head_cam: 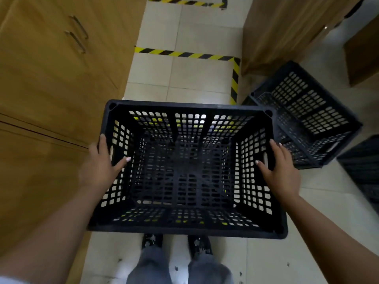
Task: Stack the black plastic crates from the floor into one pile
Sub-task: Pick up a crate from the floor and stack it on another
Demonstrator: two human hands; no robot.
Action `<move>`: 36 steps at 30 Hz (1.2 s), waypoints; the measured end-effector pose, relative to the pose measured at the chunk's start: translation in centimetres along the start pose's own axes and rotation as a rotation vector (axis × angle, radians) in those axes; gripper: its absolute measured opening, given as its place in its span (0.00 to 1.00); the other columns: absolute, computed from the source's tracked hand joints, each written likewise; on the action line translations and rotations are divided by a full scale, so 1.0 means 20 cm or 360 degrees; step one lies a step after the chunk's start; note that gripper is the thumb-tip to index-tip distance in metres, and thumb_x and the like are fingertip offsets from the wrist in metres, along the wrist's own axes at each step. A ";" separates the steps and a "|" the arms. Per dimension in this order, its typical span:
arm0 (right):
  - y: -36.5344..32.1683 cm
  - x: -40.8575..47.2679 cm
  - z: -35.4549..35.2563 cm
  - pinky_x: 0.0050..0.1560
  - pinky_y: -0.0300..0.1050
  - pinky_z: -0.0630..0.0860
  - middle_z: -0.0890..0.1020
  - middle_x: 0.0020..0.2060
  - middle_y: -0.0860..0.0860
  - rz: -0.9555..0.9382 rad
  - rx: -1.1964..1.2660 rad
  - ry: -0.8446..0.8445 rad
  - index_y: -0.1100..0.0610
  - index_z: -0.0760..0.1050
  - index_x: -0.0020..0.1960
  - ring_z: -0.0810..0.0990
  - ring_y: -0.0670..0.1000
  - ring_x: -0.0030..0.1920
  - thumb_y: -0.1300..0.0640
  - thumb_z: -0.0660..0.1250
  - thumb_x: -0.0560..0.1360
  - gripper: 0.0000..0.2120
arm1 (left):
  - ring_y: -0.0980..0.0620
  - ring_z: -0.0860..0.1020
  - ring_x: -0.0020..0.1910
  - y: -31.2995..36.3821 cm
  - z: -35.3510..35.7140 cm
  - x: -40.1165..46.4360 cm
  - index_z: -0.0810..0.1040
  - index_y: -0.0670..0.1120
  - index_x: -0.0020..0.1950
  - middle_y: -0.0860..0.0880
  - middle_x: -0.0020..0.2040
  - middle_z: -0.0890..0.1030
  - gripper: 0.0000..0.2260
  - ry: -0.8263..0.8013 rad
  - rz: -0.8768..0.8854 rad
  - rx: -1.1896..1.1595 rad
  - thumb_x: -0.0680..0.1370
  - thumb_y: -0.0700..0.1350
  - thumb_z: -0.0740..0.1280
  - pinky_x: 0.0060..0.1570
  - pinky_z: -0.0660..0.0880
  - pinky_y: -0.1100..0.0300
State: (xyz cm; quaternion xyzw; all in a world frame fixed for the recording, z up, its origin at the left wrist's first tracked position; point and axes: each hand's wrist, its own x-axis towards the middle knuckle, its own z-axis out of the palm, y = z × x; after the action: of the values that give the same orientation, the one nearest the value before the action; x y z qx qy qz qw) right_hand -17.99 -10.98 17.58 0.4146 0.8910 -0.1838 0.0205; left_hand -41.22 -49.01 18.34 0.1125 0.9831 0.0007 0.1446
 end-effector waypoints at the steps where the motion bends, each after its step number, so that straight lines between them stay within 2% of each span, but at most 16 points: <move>1: 0.00 -0.01 0.00 0.51 0.58 0.76 0.66 0.72 0.55 0.0002 -0.0016 -0.0005 0.49 0.58 0.76 0.72 0.59 0.66 0.48 0.70 0.73 0.36 | 0.39 0.77 0.41 0.00 0.01 0.00 0.48 0.44 0.78 0.36 0.69 0.64 0.43 -0.0009 0.0002 -0.0008 0.73 0.65 0.62 0.28 0.75 0.51; 5: -0.02 -0.12 0.02 0.52 0.59 0.75 0.66 0.70 0.60 0.0061 0.0054 -0.0038 0.53 0.49 0.78 0.69 0.62 0.67 0.51 0.72 0.72 0.43 | 0.37 0.76 0.49 -0.02 0.00 -0.01 0.49 0.45 0.78 0.34 0.67 0.66 0.43 -0.0042 0.0002 -0.0148 0.72 0.63 0.65 0.36 0.75 0.49; 8: -0.02 -0.20 0.05 0.51 0.58 0.75 0.69 0.66 0.62 0.0184 0.0117 -0.0032 0.56 0.48 0.78 0.72 0.63 0.63 0.53 0.72 0.72 0.44 | 0.41 0.73 0.40 -0.04 0.00 -0.06 0.45 0.52 0.79 0.34 0.60 0.70 0.42 -0.0105 -0.0022 -0.0275 0.73 0.62 0.64 0.31 0.71 0.54; 11: -0.03 -0.23 0.05 0.42 0.56 0.75 0.68 0.66 0.61 0.0226 0.0078 -0.0046 0.55 0.49 0.78 0.75 0.64 0.57 0.53 0.71 0.73 0.42 | 0.40 0.74 0.40 -0.05 0.01 -0.09 0.42 0.58 0.78 0.34 0.59 0.70 0.41 -0.0137 -0.0096 -0.0436 0.73 0.64 0.63 0.34 0.76 0.49; 13: -0.03 -0.21 0.05 0.41 0.54 0.74 0.69 0.65 0.60 0.0242 0.0081 -0.0021 0.53 0.51 0.78 0.76 0.63 0.55 0.53 0.70 0.74 0.40 | 0.38 0.75 0.43 -0.04 0.01 -0.08 0.43 0.59 0.77 0.34 0.60 0.70 0.41 -0.0125 -0.0147 -0.0492 0.72 0.66 0.63 0.38 0.78 0.45; 18: -0.06 -0.19 0.04 0.46 0.54 0.74 0.72 0.61 0.58 0.0254 0.0173 0.0066 0.49 0.54 0.77 0.76 0.60 0.54 0.54 0.70 0.74 0.37 | 0.40 0.75 0.44 -0.04 -0.03 -0.04 0.45 0.60 0.77 0.35 0.57 0.72 0.41 -0.0092 -0.0201 -0.0492 0.70 0.70 0.61 0.41 0.78 0.45; 21: -0.09 -0.19 0.04 0.46 0.55 0.74 0.72 0.61 0.59 0.0245 0.0182 0.0112 0.48 0.57 0.76 0.76 0.61 0.53 0.54 0.70 0.74 0.35 | 0.40 0.75 0.42 -0.06 -0.05 0.00 0.46 0.60 0.77 0.36 0.55 0.73 0.41 -0.0045 -0.0168 -0.0433 0.70 0.70 0.61 0.38 0.78 0.46; 27: -0.18 -0.14 0.08 0.49 0.55 0.74 0.71 0.63 0.60 0.0276 0.0217 0.0143 0.50 0.58 0.76 0.75 0.61 0.58 0.53 0.70 0.74 0.35 | 0.40 0.74 0.43 -0.08 -0.11 0.17 0.46 0.57 0.78 0.35 0.57 0.73 0.41 -0.0044 -0.0088 -0.0365 0.71 0.70 0.59 0.37 0.73 0.51; 31: -0.21 -0.14 0.12 0.46 0.54 0.74 0.70 0.64 0.61 0.0316 0.0179 0.0090 0.49 0.56 0.77 0.77 0.63 0.53 0.52 0.71 0.73 0.37 | 0.35 0.76 0.50 -0.07 -0.09 0.23 0.43 0.57 0.78 0.35 0.67 0.68 0.42 -0.0142 -0.0092 -0.0305 0.70 0.72 0.56 0.39 0.74 0.50; 36: -0.22 -0.16 0.13 0.41 0.51 0.72 0.69 0.63 0.62 0.0302 0.0046 0.0050 0.49 0.52 0.78 0.77 0.64 0.50 0.53 0.72 0.71 0.42 | 0.35 0.77 0.47 -0.07 -0.05 0.20 0.38 0.56 0.78 0.34 0.68 0.64 0.46 -0.0164 -0.0051 -0.0233 0.67 0.73 0.52 0.35 0.73 0.53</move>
State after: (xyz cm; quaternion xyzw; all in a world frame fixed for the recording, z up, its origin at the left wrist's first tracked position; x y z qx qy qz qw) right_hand -19.48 -16.83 17.11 0.5003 0.8451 -0.1874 0.0178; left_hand -45.64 -49.51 18.05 0.0857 0.9733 0.0644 0.2027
